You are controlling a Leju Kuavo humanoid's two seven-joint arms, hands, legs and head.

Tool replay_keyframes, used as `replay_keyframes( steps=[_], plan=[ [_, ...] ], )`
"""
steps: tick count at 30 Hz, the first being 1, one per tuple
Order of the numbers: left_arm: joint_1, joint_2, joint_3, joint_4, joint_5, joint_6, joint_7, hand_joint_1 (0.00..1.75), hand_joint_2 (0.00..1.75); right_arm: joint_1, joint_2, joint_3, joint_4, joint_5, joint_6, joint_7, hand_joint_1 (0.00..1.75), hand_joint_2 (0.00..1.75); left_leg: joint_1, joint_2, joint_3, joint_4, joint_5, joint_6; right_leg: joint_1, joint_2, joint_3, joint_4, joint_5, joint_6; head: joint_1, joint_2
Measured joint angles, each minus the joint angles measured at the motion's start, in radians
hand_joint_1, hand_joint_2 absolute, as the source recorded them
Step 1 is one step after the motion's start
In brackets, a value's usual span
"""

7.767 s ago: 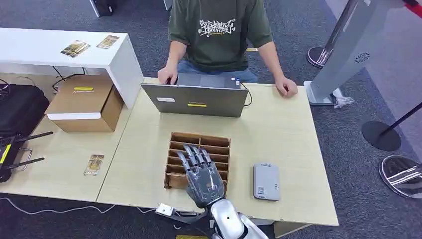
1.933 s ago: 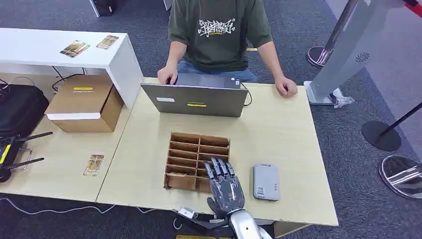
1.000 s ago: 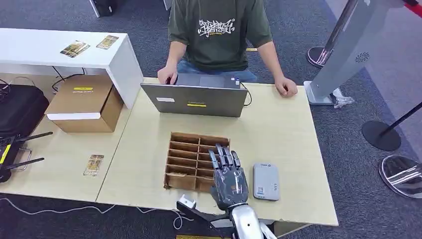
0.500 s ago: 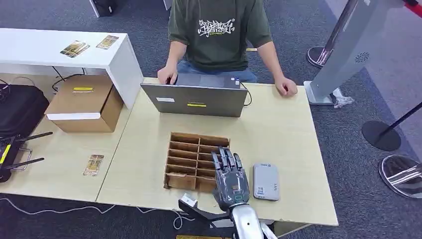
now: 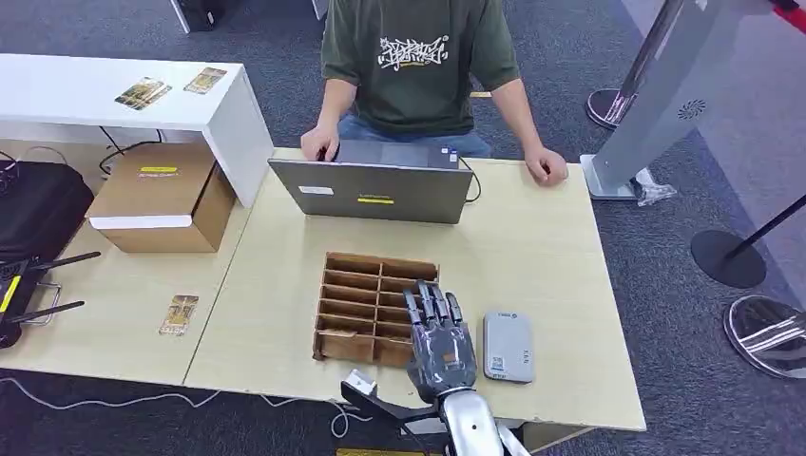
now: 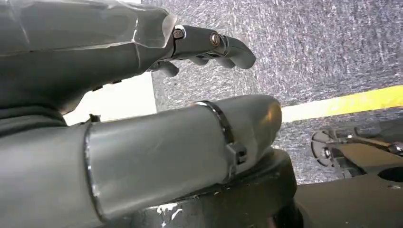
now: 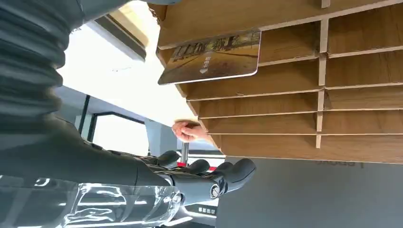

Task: Pass the card to the sensor for recognition and then transmit it.

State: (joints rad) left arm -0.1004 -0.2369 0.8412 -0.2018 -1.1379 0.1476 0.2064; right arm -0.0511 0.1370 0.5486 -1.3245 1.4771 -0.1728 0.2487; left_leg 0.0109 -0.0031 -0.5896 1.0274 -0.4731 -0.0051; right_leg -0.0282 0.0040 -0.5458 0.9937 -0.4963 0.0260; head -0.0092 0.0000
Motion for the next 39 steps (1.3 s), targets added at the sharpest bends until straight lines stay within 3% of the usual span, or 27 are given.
replay_keyframes(
  steps=[17, 39],
  plan=[
    [0.003, 0.0, 0.0, 0.0, 0.004, 0.0, 0.0, 0.0, 0.0, 0.0, 0.0, 0.0, 0.017, -0.021, 0.034, 0.018, 0.0, 1.75, 0.0, 0.0, 0.0, 0.0, 0.0, 0.0, 0.0, 0.0, 0.0, 0.0, 0.0, 0.0, 0.0, 0.0],
    [0.004, 0.001, 0.0, 0.0, 0.001, 0.002, -0.009, 0.0, 0.0, 0.003, -0.003, 0.002, 0.008, -0.023, -0.023, 0.0, 0.0, 1.75, 0.0, 0.0, 0.0, 0.0, 0.0, 0.0, 0.0, 0.0, 0.0, 0.0, 0.0, 0.0, 0.0, 0.0]
  ],
)
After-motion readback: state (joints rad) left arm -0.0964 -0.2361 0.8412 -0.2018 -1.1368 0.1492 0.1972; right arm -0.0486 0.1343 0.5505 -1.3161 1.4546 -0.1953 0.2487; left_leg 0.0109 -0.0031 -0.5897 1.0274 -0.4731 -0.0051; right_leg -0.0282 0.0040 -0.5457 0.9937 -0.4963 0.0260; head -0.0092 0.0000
